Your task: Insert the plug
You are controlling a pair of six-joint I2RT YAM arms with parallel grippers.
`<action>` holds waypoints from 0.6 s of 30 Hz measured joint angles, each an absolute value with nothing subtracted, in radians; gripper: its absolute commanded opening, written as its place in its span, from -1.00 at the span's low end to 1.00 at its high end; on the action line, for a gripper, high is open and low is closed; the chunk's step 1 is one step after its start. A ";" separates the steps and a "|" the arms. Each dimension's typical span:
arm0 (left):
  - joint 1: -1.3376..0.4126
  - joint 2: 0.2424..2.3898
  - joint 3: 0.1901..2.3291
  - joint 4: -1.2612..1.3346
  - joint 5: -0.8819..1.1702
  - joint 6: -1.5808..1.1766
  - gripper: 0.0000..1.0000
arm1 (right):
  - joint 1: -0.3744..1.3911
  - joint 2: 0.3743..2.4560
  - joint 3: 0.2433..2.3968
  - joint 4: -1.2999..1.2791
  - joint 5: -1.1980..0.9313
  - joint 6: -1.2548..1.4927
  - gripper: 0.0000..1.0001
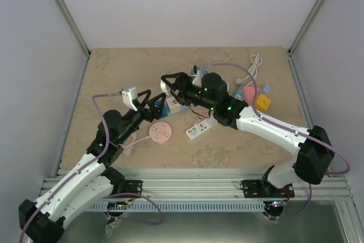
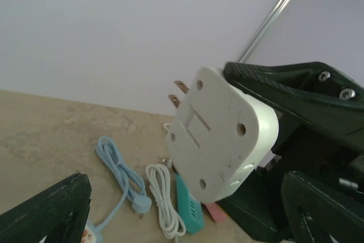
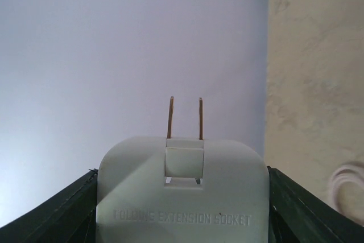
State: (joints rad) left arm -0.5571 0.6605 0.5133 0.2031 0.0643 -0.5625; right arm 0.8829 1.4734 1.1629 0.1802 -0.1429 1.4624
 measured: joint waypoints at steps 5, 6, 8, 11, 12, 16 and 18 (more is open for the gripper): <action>-0.683 0.728 0.505 0.339 -0.083 -0.487 0.57 | 0.914 1.473 1.160 0.218 -0.133 1.597 0.11; -0.703 0.735 0.493 0.373 -0.115 -0.470 0.49 | 0.919 1.475 1.160 0.218 -0.127 1.620 0.11; -0.732 0.744 0.467 0.435 -0.161 -0.439 0.33 | 0.928 1.480 1.159 0.218 -0.120 1.659 0.11; -0.756 0.774 0.436 0.511 -0.223 -0.401 0.09 | 0.934 1.490 1.159 0.217 -0.110 1.706 0.12; -0.760 0.787 0.427 0.532 -0.238 -0.390 0.03 | 0.935 1.492 1.159 0.216 -0.106 1.717 0.12; -0.773 0.826 0.388 0.635 -0.264 -0.356 -0.26 | 0.937 1.499 1.159 0.204 -0.093 1.761 0.11; -0.778 0.850 0.377 0.680 -0.264 -0.327 -0.46 | 0.937 1.501 1.160 0.185 -0.086 1.776 0.10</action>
State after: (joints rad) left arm -0.7780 0.8497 0.3771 0.6804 -0.2638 -0.3275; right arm 0.9375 1.5013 1.1603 0.1852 -0.0860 1.7763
